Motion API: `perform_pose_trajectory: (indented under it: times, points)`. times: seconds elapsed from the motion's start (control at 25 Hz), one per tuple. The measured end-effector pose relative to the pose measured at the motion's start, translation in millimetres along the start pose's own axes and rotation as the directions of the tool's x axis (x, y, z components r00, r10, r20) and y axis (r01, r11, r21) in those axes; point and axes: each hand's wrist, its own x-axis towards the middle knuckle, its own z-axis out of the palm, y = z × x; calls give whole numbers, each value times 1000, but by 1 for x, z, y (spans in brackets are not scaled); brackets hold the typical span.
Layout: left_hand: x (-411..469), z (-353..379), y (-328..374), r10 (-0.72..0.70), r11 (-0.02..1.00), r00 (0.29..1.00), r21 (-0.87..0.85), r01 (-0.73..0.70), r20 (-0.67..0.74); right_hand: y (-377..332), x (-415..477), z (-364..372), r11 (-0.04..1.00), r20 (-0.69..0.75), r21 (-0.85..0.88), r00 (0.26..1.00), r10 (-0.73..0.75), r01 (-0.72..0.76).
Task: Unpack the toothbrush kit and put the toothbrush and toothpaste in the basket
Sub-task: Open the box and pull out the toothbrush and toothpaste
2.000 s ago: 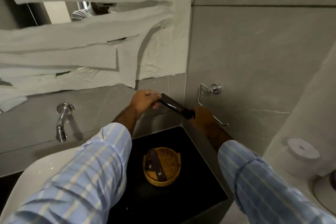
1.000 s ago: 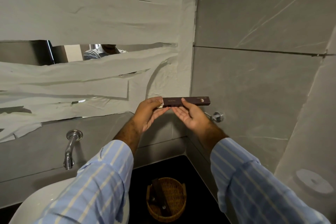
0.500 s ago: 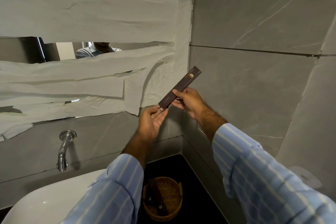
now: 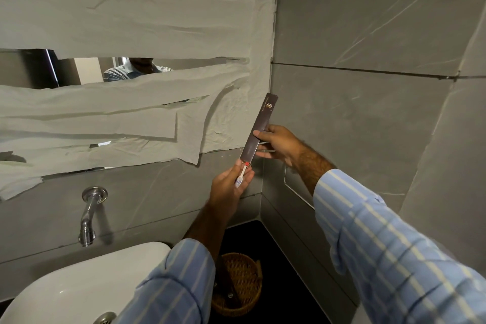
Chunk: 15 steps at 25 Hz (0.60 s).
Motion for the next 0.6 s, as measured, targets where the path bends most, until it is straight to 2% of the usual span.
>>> perform_pose_trajectory:
  times: [0.16,0.36,0.52,0.6]
  points:
    - [-5,-5,-11,0,997,996,-75,7,85,4,-2,-2,999,49,-30,999,-23,25]
    - [-7,-1,-13,-29,993,999,-117,32,32,9,-4,-5,998,63,60,998,-13,9]
    - [-14,2,-12,16,1000,999,25,-17,43,14,-4,-5,999,-32,35,999,23,-21]
    - [-16,4,-10,71,974,995,210,-83,64,16,-6,-2,998,-78,53,996,45,-41]
